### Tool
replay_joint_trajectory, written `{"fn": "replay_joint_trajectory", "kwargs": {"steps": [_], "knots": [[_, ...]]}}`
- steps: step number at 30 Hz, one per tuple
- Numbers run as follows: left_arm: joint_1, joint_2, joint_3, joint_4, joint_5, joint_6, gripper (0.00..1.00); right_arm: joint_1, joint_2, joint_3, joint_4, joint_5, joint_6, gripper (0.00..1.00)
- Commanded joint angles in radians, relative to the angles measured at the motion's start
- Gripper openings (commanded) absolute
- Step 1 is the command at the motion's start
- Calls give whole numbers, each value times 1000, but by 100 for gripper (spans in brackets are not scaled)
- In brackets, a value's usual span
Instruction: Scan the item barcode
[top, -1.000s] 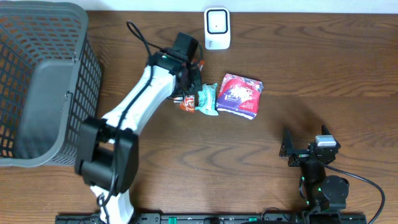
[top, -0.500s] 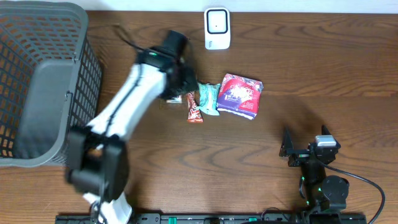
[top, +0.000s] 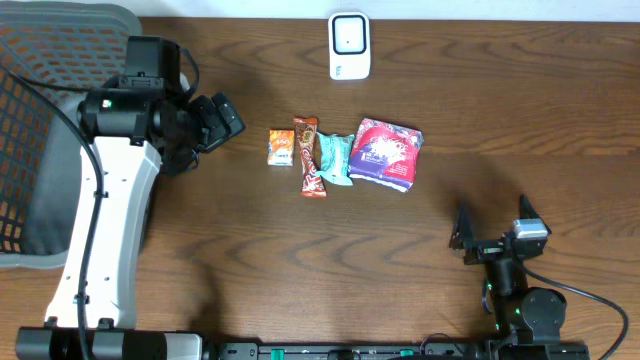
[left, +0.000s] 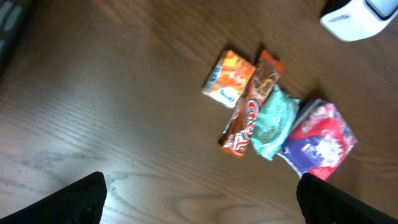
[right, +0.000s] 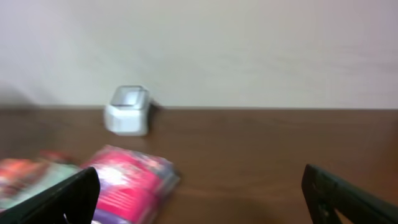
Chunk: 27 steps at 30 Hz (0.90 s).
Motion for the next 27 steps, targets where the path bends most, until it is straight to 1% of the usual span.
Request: {"fn": "replay_joint_trajectory", "kwargs": {"steps": [1, 3, 5, 7, 8, 10, 12, 14, 16, 18, 20, 23, 25, 27], "knots": [[4, 6, 7, -5, -4, 14, 98, -9, -4, 0, 29, -296, 264, 99], [4, 6, 7, -5, -4, 13, 98, -9, -4, 0, 120, -343, 378, 99], [4, 6, 7, -5, -4, 14, 98, -9, -4, 0, 241, -342, 428, 99], [4, 6, 7, -5, -4, 14, 98, -10, -3, 10, 359, -303, 416, 99], [4, 7, 7, -5, -4, 13, 98, -10, -1, 26, 379, -273, 399, 99], [4, 6, 7, -5, -4, 14, 98, -10, 18, 101, 334, -230, 324, 99], [4, 6, 7, -5, -4, 13, 98, -10, 65, 200, 224, -225, 239, 99], [4, 7, 7, -5, -4, 13, 98, -10, 158, 335, 48, -220, 134, 99], [4, 7, 7, -5, -4, 13, 98, -10, 293, 486, -169, -168, 53, 99], [4, 6, 7, -5, -4, 14, 98, -10, 464, 648, -391, -132, -22, 99], [4, 6, 7, -5, -4, 13, 98, -10, 668, 828, -623, -141, -45, 99], [4, 6, 7, -5, -4, 13, 98, -10, 920, 1036, -870, -258, -45, 99], [4, 6, 7, -5, -4, 13, 98, -10, 1099, 1163, -985, -441, -45, 99], [4, 6, 7, -5, -4, 13, 98, -10, 1227, 1228, -1041, -557, -45, 99]]}}
